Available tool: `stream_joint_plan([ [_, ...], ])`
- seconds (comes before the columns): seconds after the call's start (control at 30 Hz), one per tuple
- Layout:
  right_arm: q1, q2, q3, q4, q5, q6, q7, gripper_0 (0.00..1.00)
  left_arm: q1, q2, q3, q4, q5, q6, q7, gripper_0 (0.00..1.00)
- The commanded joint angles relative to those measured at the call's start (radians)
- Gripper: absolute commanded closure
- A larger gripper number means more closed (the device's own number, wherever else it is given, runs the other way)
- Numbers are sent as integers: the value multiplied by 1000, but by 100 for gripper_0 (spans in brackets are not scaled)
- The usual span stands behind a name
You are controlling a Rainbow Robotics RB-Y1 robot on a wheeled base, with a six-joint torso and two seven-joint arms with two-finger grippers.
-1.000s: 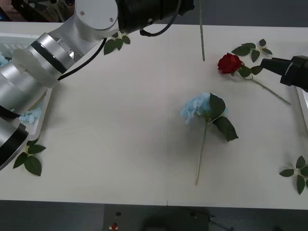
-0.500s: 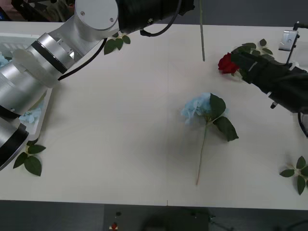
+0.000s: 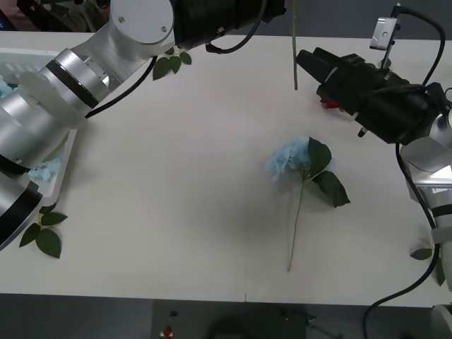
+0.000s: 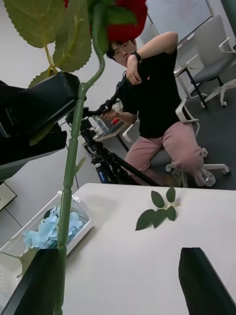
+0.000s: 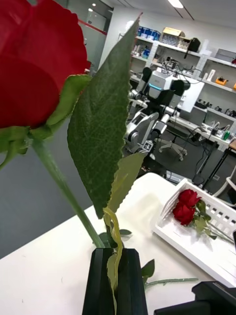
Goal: Put the red flowers into the right box and the blue flowers into the left box
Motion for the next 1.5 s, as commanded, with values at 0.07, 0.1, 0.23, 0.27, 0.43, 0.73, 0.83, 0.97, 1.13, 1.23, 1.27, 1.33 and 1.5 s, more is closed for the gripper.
stream_joint_plan([
  [0.07,-49,34,9,-31,16,4,50,31,-11,-16,13,-31,8,-8,-12,100],
  [0.1,-52,36,17,-31,16,4,52,30,-11,-16,13,-31,8,-8,-12,100],
  [0.23,-68,49,31,-31,7,16,58,29,-11,-16,13,-31,8,-8,-12,100],
  [0.27,-72,59,31,-31,13,16,59,29,-11,-16,13,-31,8,-8,-12,100],
  [0.43,-89,82,52,-31,41,17,62,30,-11,-16,13,-31,8,-8,-12,100],
  [0.73,-106,120,123,-31,42,-88,53,90,-11,-16,13,-31,8,-8,-12,100],
  [0.83,-111,138,123,-16,42,-105,45,100,-11,-16,13,-31,8,-8,-12,100],
  [0.97,-140,144,123,38,42,-96,50,100,-11,-16,13,-31,8,-8,-12,100],
  [1.13,-163,152,121,75,42,-101,50,100,-11,-16,13,-31,8,-8,-12,79],
  [1.23,-164,152,119,76,42,-104,44,100,-11,-16,13,-31,8,-8,-12,0],
  [1.27,-164,152,119,78,42,-105,41,100,-11,-16,13,-31,8,-8,-12,0],
  [1.33,-164,149,118,76,42,-104,38,100,-11,-16,13,-31,8,-8,-12,0],
  [1.5,-164,146,112,78,42,-104,30,100,-11,-16,13,-31,8,-8,-12,0],
])
